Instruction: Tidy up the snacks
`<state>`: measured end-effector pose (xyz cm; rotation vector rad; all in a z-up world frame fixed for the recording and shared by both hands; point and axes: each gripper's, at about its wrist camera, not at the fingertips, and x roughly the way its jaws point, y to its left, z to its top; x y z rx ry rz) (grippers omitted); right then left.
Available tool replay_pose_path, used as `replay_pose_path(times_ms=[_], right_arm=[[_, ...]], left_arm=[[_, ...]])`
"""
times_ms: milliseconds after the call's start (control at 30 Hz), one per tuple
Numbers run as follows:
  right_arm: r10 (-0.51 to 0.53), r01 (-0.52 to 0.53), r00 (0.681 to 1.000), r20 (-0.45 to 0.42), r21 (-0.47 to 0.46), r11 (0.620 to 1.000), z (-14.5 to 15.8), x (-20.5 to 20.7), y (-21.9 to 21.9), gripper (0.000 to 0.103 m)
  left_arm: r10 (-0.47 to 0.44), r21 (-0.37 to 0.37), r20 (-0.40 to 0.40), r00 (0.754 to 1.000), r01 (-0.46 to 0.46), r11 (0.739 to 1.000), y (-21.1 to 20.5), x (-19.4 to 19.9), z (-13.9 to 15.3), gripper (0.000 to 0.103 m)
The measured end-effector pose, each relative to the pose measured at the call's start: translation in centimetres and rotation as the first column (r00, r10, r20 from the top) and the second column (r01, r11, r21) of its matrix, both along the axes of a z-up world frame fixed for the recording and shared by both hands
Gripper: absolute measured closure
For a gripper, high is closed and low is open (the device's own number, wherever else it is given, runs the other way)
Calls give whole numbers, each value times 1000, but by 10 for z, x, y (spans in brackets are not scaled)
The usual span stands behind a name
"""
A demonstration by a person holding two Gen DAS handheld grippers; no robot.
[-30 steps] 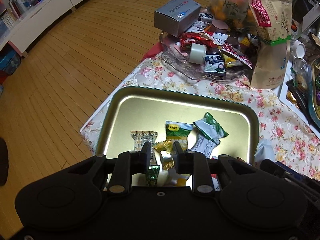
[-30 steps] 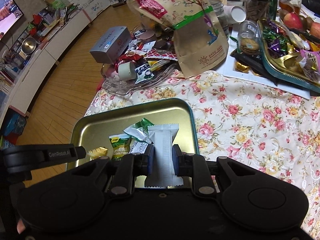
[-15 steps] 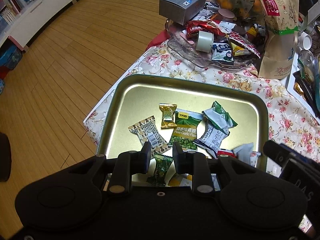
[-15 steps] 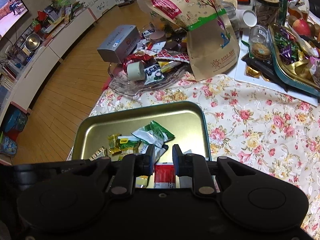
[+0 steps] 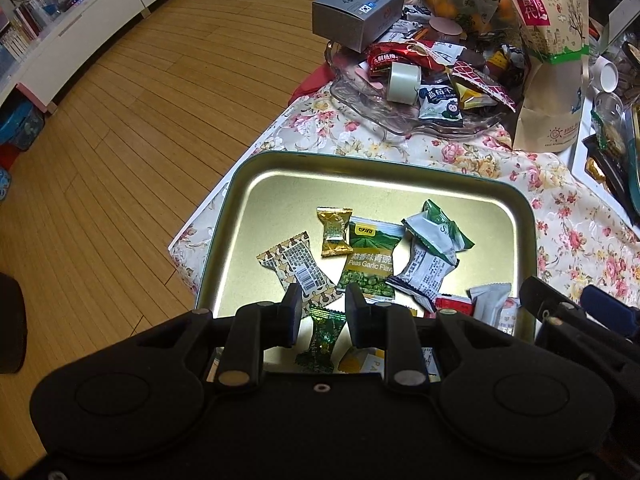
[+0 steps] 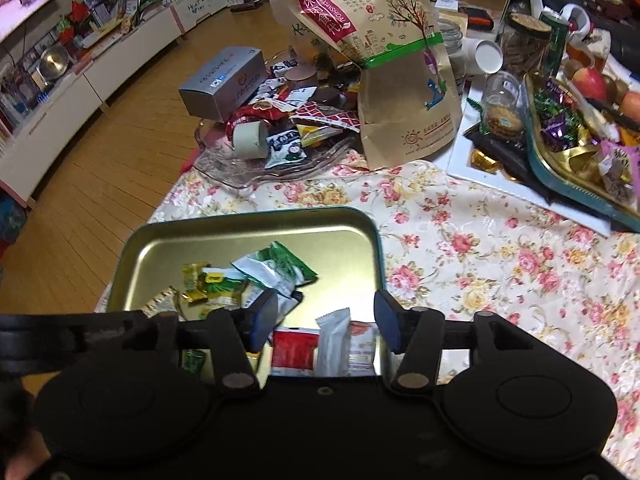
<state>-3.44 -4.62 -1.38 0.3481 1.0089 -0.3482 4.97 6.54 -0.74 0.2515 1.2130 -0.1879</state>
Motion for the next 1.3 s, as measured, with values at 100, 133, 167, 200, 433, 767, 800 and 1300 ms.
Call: replay_pose_path(times_ms=[100, 133, 167, 200, 433, 767, 800, 1300], right_arm=[[14, -15, 1000, -25, -35, 999, -2, -2, 4, 41], [17, -19, 999, -32, -38, 999, -2, -3, 4, 41], [19, -21, 999, -36, -43, 999, -2, -4, 5, 41], [18, -20, 999, -39, -52, 998, -2, -6, 5, 41], [-20, 18, 997, -68, -26, 1000, -3, -18, 0, 41], [-40, 38, 998, -49, -33, 999, 9, -41, -1, 41], [-41, 40, 998, -46, -30, 999, 10, -43, -1, 41], [-60, 56, 996, -65, -58, 997, 4, -54, 1, 41]], left_arm=[[-18, 7, 9, 1000, 17, 1000, -1, -5, -1, 69], [-22, 9, 12, 1000, 22, 1000, -1, -7, -1, 69], [-25, 10, 14, 1000, 25, 1000, -1, -8, -1, 69], [-25, 9, 14, 1000, 25, 1000, 0, -10, -1, 69], [-27, 26, 54, 998, 26, 999, 4, -24, 3, 69], [-19, 6, 52, 998, 19, 1000, 15, -47, 8, 69], [-20, 6, 53, 998, 19, 1000, 16, -48, 8, 69], [-20, 13, 80, 997, 19, 1000, 12, -55, -1, 69]])
